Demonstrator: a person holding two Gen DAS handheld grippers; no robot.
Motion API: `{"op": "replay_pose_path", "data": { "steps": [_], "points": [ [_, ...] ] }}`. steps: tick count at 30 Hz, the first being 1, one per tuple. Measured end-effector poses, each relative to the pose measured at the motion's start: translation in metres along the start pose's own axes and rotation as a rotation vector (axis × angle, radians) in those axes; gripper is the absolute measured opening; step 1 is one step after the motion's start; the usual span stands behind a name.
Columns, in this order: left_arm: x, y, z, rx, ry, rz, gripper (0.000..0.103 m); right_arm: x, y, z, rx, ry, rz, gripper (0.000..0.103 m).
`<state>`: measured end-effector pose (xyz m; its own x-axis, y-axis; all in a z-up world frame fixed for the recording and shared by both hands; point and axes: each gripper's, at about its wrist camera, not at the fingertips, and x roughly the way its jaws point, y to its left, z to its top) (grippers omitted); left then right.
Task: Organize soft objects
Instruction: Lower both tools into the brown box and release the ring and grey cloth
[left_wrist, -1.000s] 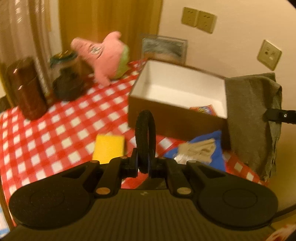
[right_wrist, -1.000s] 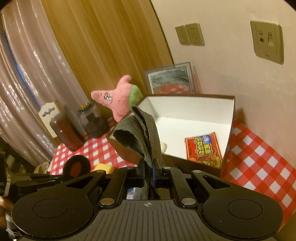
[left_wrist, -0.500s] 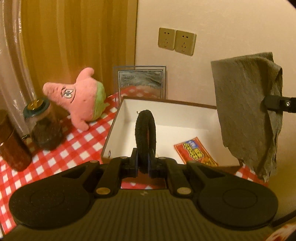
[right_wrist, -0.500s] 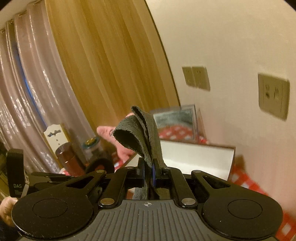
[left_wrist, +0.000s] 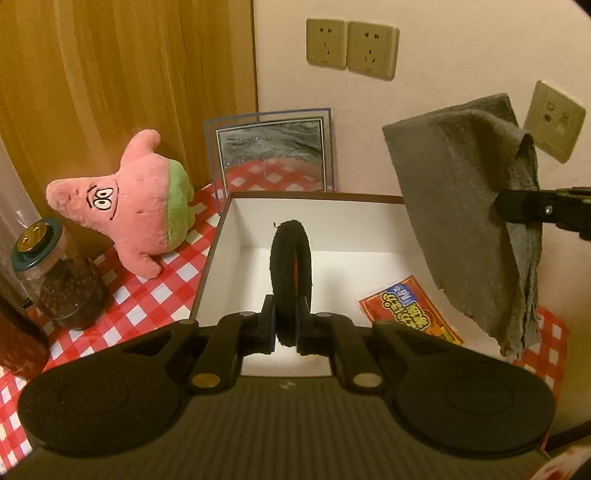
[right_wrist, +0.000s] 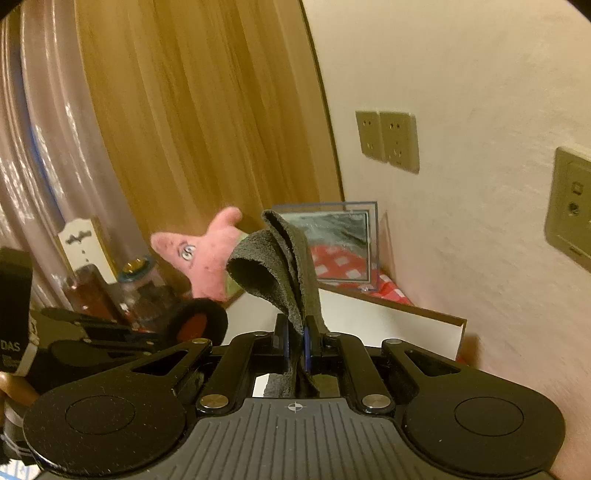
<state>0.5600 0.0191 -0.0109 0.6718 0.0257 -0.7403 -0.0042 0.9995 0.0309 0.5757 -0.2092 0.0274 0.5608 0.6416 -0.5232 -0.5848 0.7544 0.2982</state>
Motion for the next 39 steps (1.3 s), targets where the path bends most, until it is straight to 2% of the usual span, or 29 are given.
{"op": "replay_pose_path", "data": {
  "steps": [11, 13, 17, 18, 23, 31, 32, 34, 35, 36, 39],
  "points": [
    [0.048, -0.008, 0.021, 0.027, 0.032, 0.005, 0.01, 0.043, -0.023, -0.003, -0.013, 0.061, -0.023, 0.007],
    [0.055, -0.01, 0.026, 0.033, 0.029, 0.002, 0.012, 0.047, -0.025, -0.003, -0.017, 0.065, -0.032, 0.007],
    [0.067, -0.012, 0.034, 0.035, 0.013, 0.0, 0.034, 0.055, -0.031, -0.001, -0.02, 0.073, -0.045, 0.007],
    [0.068, -0.011, 0.035, 0.035, 0.009, 0.001, 0.036, 0.056, -0.032, -0.001, -0.022, 0.074, -0.047, 0.007],
    [0.072, -0.005, 0.034, 0.03, 0.02, -0.008, 0.042, 0.064, -0.035, 0.001, -0.033, 0.078, -0.053, 0.007],
    [0.069, 0.007, 0.024, -0.016, 0.067, -0.02, 0.042, 0.085, -0.029, 0.0, -0.037, 0.098, -0.028, 0.009],
    [0.068, 0.007, 0.023, -0.014, 0.069, -0.018, 0.043, 0.088, -0.028, -0.001, -0.031, 0.11, -0.023, 0.014],
    [0.065, 0.008, 0.021, -0.014, 0.078, -0.021, 0.043, 0.093, -0.024, -0.003, -0.034, 0.116, -0.024, 0.035],
    [0.064, 0.008, 0.019, -0.016, 0.083, -0.025, 0.044, 0.093, -0.023, -0.005, -0.034, 0.114, -0.022, 0.057],
    [0.062, 0.009, 0.018, -0.017, 0.087, -0.027, 0.044, 0.092, -0.022, -0.006, -0.03, 0.106, -0.022, 0.069],
    [0.056, 0.008, 0.014, -0.016, 0.095, -0.026, 0.047, 0.091, -0.018, -0.009, -0.036, 0.111, -0.013, 0.07]
  ]
}}
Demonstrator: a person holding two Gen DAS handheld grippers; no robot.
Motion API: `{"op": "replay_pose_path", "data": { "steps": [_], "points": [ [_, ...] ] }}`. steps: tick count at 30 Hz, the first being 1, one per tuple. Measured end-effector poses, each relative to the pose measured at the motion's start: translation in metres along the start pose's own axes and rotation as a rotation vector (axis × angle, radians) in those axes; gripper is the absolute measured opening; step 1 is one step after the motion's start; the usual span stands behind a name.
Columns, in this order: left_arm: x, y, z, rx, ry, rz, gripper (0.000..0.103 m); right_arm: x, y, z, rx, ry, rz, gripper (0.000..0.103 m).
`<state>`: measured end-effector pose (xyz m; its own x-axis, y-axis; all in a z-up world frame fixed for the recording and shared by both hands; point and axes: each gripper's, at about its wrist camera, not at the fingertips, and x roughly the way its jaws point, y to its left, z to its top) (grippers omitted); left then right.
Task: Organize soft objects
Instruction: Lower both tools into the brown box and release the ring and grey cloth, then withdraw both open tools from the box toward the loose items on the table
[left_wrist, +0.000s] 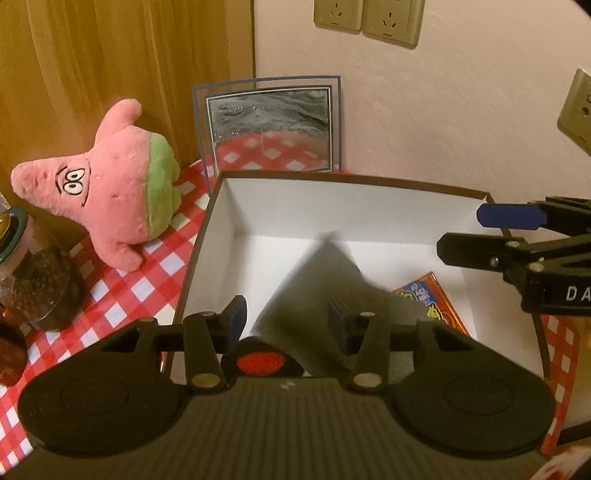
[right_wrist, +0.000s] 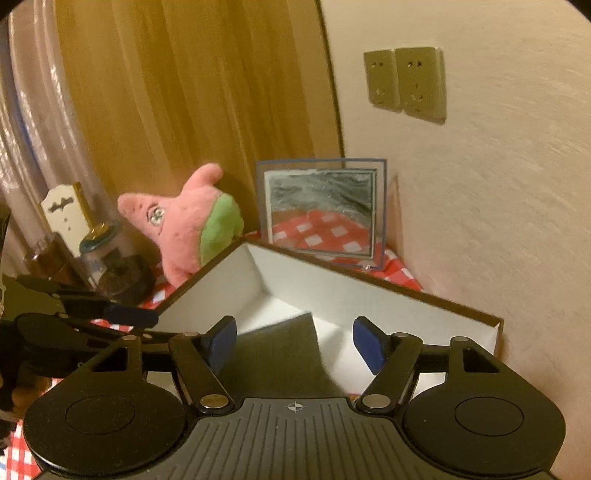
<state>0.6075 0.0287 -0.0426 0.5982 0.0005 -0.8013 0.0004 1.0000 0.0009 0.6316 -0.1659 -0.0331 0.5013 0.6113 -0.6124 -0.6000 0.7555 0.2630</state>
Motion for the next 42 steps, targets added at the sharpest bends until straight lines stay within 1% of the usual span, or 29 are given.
{"op": "replay_pose_path", "data": {
  "steps": [2, 6, 8, 11, 18, 21, 27, 31, 34, 38, 42],
  "points": [
    [-0.004, 0.0, -0.003, -0.001, 0.0, -0.003, 0.05, -0.001, 0.002, -0.003, 0.002, 0.01, 0.002, 0.07],
    [-0.015, -0.001, -0.01, -0.004, -0.002, -0.01, 0.052, -0.007, 0.002, -0.01, 0.028, 0.024, 0.006, 0.07],
    [-0.021, -0.001, -0.013, -0.011, -0.003, -0.009, 0.056, -0.012, 0.003, -0.013, 0.034, 0.03, 0.006, 0.07],
    [-0.031, -0.001, -0.018, -0.023, -0.012, -0.012, 0.059, -0.02, 0.005, -0.018, 0.036, 0.037, 0.0, 0.07],
    [-0.055, -0.002, -0.029, -0.041, -0.03, -0.016, 0.06, -0.044, 0.016, -0.026, 0.033, 0.026, -0.005, 0.07],
    [-0.066, -0.003, -0.035, -0.048, -0.037, -0.01, 0.066, -0.054, 0.02, -0.03, 0.039, 0.022, 0.001, 0.07],
    [-0.088, -0.002, -0.05, -0.064, -0.046, -0.002, 0.067, -0.073, 0.03, -0.04, 0.046, 0.012, -0.002, 0.07],
    [-0.103, -0.003, -0.064, -0.056, -0.053, 0.02, 0.074, -0.085, 0.036, -0.05, 0.046, 0.012, -0.007, 0.07],
    [-0.116, -0.003, -0.078, -0.057, -0.056, 0.026, 0.074, -0.094, 0.042, -0.062, 0.042, 0.015, -0.016, 0.07],
    [-0.128, -0.001, -0.1, -0.072, -0.042, 0.015, 0.074, -0.103, 0.049, -0.078, 0.054, 0.034, -0.016, 0.07],
    [-0.139, 0.001, -0.123, -0.081, -0.024, 0.037, 0.074, -0.111, 0.056, -0.094, 0.06, 0.053, -0.011, 0.07]
  ]
}}
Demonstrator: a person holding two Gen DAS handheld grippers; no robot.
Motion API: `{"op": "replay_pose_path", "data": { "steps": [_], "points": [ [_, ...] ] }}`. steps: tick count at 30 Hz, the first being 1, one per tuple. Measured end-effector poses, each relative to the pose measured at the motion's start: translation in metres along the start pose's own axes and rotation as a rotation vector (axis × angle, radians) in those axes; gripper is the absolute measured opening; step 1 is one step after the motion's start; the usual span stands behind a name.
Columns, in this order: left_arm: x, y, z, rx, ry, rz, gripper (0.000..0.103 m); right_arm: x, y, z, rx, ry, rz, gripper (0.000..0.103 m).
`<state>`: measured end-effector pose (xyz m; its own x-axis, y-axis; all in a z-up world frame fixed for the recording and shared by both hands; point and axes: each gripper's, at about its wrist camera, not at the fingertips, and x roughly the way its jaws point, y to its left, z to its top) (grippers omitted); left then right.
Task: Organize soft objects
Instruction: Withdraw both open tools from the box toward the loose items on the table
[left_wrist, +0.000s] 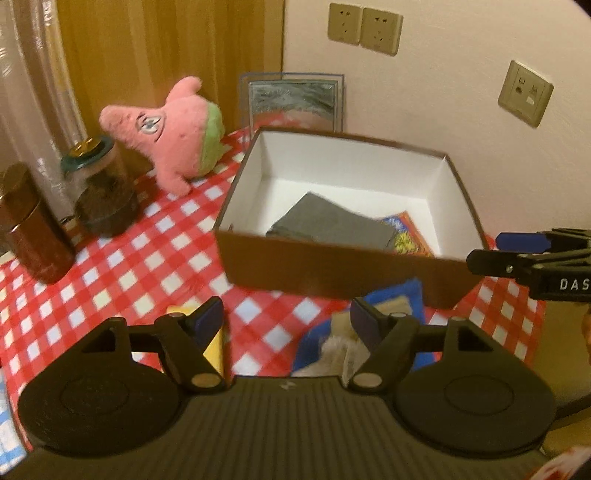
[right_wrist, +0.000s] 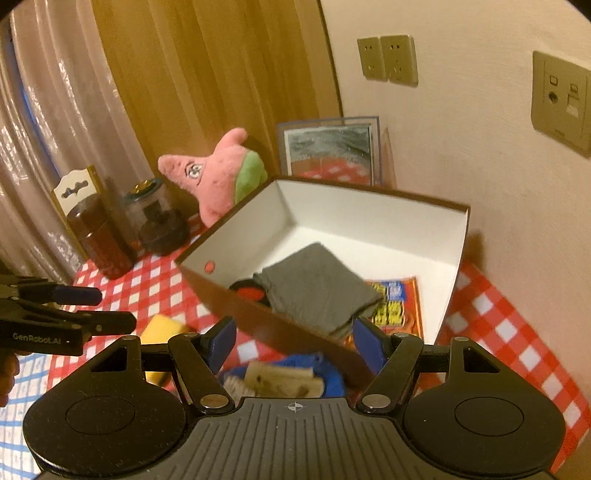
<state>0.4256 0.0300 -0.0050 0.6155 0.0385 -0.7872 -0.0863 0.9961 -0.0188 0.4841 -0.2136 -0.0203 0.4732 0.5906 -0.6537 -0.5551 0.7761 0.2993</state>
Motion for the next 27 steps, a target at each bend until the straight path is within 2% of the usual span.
{"op": "replay_pose_path", "data": {
  "steps": [4, 14, 19, 27],
  "points": [
    [-0.008, 0.009, -0.023, -0.035, 0.024, 0.005, 0.074, -0.003, 0.009, -0.016, -0.017, 0.025, -0.002, 0.07],
    [-0.015, 0.027, -0.073, -0.1, 0.102, 0.072, 0.074, 0.006, 0.031, -0.06, -0.007, 0.122, 0.047, 0.07],
    [-0.017, 0.028, -0.091, -0.104, 0.121, 0.06, 0.074, 0.014, 0.039, -0.075, -0.001, 0.154, 0.087, 0.07],
    [-0.01, 0.035, -0.117, -0.149, 0.173, 0.08, 0.074, 0.029, 0.065, -0.094, -0.061, 0.181, 0.159, 0.07]
  ]
}}
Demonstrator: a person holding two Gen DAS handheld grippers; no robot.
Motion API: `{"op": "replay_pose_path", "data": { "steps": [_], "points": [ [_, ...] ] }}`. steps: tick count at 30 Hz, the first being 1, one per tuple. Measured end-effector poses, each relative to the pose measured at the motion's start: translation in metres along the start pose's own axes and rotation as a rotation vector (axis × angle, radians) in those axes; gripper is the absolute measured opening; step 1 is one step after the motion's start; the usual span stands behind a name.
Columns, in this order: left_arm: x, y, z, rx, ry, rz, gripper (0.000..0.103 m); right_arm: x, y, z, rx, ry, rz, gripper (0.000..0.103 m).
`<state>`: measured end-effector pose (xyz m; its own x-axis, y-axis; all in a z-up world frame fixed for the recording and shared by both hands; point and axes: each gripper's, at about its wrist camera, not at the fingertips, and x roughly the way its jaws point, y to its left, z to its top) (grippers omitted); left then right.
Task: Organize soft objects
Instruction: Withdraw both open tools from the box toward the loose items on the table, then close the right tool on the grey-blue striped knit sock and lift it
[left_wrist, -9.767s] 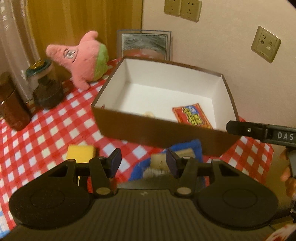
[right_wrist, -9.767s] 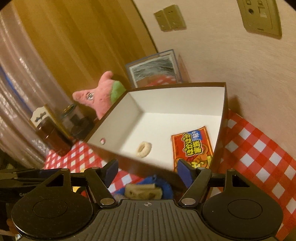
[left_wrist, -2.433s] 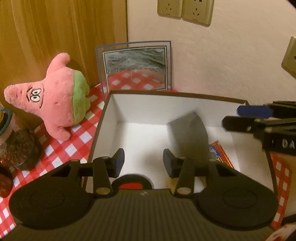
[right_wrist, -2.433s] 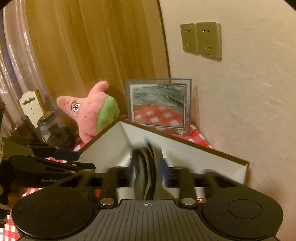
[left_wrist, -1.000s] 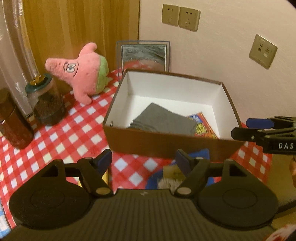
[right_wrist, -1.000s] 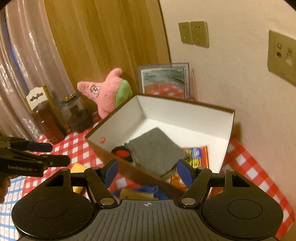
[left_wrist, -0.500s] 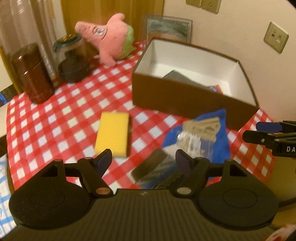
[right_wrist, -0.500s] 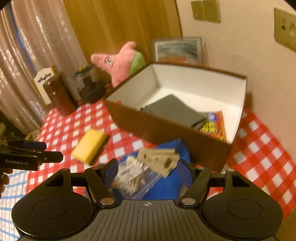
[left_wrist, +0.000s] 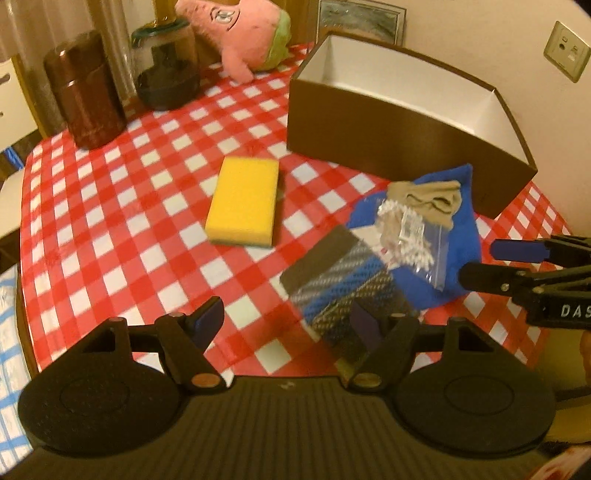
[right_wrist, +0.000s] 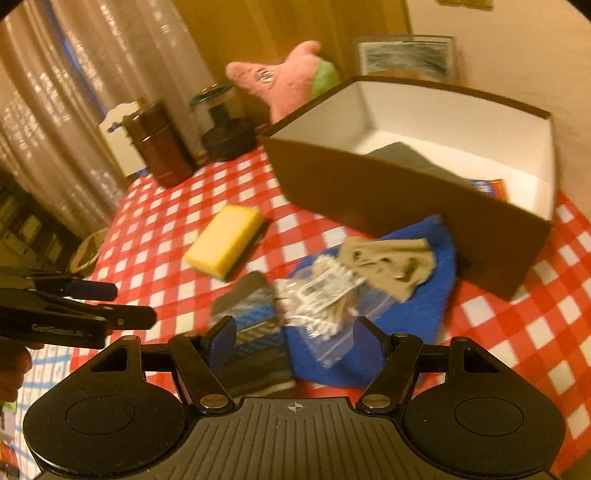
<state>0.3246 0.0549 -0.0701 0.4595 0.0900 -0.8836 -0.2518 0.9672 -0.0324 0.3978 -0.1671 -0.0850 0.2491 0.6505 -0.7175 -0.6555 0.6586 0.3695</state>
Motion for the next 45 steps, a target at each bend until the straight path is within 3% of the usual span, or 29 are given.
{"op": "replay_pose_path", "data": {
  "steps": [12, 26, 31, 33, 36, 45],
  "points": [
    [0.028, 0.016, -0.024, -0.043, 0.072, 0.018, 0.072, 0.052, 0.029, -0.014, -0.1, 0.065, 0.061, 0.069],
    [0.052, 0.029, -0.029, -0.054, 0.089, -0.007, 0.072, 0.098, 0.039, -0.017, -0.165, 0.112, 0.001, 0.061],
    [0.059, 0.03, -0.029, -0.048, 0.097, -0.013, 0.071, 0.108, 0.044, -0.023, -0.214, 0.13, -0.031, 0.045],
    [0.061, 0.03, -0.03, -0.047, 0.098, -0.019, 0.071, 0.112, 0.043, -0.027, -0.226, 0.143, -0.047, 0.03],
    [0.063, 0.029, -0.029, -0.044, 0.097, -0.023, 0.07, 0.112, 0.042, -0.028, -0.233, 0.139, -0.051, 0.014],
    [0.055, 0.034, -0.015, -0.015, 0.061, -0.04, 0.07, 0.073, 0.045, -0.006, -0.131, 0.063, 0.041, 0.011]
  ]
}}
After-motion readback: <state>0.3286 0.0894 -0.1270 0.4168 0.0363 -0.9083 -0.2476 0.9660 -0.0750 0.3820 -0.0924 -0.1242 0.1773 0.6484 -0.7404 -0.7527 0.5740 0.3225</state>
